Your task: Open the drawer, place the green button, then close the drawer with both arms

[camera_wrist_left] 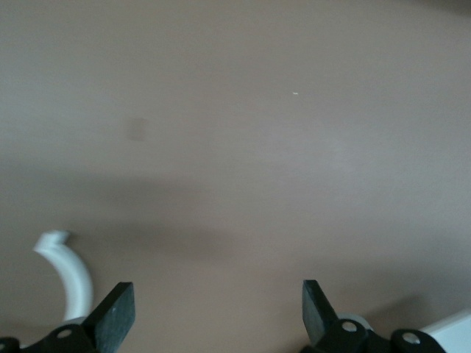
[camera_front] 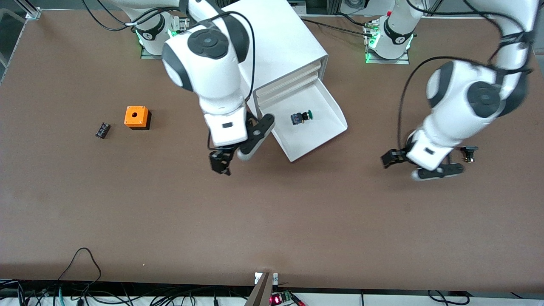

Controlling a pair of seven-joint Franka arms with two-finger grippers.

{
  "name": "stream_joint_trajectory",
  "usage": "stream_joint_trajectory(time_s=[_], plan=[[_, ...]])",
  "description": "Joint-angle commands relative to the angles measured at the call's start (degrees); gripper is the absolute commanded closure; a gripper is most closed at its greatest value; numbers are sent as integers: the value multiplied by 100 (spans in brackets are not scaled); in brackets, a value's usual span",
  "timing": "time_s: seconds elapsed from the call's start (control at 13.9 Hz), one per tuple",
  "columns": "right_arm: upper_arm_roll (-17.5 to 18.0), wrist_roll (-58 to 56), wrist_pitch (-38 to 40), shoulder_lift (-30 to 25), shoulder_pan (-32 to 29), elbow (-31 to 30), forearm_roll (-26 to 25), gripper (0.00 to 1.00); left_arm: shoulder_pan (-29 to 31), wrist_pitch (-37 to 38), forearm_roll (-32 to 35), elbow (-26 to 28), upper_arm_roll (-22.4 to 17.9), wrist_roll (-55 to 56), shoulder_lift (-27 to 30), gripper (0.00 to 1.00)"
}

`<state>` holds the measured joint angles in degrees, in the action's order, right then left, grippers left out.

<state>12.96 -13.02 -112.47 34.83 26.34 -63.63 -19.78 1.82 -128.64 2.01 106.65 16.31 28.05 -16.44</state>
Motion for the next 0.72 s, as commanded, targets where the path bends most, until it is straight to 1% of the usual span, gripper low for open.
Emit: stream_joint_trajectory(time_s=[0.0, 0.14, 0.29, 0.43, 0.5, 0.57, 0.65], plan=[[-179, 798, -12, -221, -295, -316, -34, 0, -286, -608, 115, 242, 65, 866, -192, 0], [-214, 1265, -21, -476, -593, -859, -104, 0, -532, -898, 142, 251, 39, 1394, -507, 0], [-214, 1660, 40, -652, -909, -1160, -105, 0, -735, -1407, 133, 321, -5, 1746, -815, 0], [-223, 2475, 215, -993, -1296, -1650, -52, 0, -875, -1681, 124, 330, -22, 1923, -1123, 0], [-215, 2923, 277, -1187, -1437, -1896, 61, 0, -998, -1804, 133, 347, -127, 1932, -1211, 0], [-214, 3276, 434, -1371, -1612, -2056, 280, 0, -1138, -1831, 124, 339, -241, 2011, -1342, 0], [-223, 3375, 662, -1443, -1762, -2048, 534, 0, -1244, -1832, 133, 347, -294, 2116, -1387, 0]])
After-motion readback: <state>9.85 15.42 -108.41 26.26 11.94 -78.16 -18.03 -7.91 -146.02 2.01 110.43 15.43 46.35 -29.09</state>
